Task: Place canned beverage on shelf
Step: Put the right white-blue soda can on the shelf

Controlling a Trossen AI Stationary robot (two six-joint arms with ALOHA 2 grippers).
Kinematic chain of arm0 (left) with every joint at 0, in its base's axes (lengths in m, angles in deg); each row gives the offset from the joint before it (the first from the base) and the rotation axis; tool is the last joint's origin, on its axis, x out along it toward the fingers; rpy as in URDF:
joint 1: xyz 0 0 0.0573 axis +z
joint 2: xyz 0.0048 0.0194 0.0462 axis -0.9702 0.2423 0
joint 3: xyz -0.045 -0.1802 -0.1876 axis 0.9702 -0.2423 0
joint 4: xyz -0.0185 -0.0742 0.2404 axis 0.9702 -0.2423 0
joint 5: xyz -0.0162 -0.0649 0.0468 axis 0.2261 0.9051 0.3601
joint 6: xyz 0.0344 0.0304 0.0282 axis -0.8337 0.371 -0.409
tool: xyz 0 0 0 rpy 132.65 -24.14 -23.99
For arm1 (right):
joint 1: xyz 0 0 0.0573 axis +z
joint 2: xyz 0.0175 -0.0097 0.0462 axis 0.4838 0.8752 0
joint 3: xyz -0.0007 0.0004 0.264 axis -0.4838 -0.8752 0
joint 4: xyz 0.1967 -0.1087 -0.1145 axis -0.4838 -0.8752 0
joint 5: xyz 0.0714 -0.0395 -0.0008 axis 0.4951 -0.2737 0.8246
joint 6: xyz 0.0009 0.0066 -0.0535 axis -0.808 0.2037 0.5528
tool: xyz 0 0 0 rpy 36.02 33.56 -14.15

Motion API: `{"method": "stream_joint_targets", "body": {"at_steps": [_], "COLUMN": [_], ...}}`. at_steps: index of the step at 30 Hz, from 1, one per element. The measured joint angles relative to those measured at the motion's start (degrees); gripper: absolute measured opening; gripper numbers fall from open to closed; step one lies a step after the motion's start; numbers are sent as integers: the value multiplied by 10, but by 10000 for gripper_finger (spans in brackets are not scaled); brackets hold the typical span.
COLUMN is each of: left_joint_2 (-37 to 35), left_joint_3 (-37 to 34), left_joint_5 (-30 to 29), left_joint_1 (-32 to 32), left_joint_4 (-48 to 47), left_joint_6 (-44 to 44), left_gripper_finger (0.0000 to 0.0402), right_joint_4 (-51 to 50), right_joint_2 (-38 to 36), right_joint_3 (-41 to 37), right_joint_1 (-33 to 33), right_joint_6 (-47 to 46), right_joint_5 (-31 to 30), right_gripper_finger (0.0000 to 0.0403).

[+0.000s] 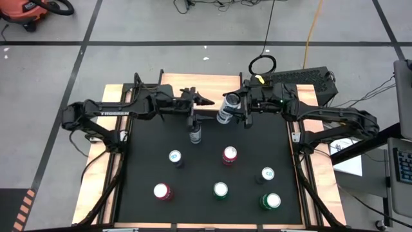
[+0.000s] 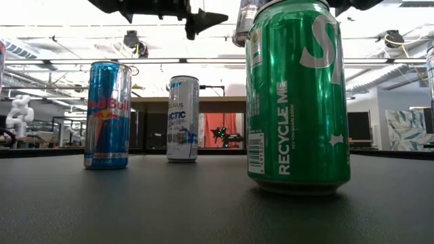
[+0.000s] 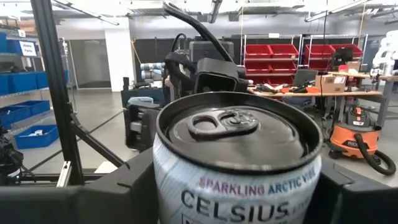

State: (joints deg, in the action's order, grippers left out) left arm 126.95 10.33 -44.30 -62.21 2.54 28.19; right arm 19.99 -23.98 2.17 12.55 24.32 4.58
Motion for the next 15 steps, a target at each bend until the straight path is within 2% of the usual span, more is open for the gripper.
{"method": "stream_joint_targets", "body": {"at_steps": [6,15], "left_joint_2": [40,84], "left_joint_3": [38,58], "left_joint_5": [15,25], "left_joint_1": [9,17], "left_joint_4": [-1,4], "left_joint_6": [14,15], "left_gripper_finger": [352,352], "right_joint_4": [1,2], "right_joint_2": [7,7], "right_joint_3": [7,7], "right_joint_1": [0,0], "right_joint_6": [0,-2], "right_joint_5": [0,0], "right_gripper_finger": [251,251]}}
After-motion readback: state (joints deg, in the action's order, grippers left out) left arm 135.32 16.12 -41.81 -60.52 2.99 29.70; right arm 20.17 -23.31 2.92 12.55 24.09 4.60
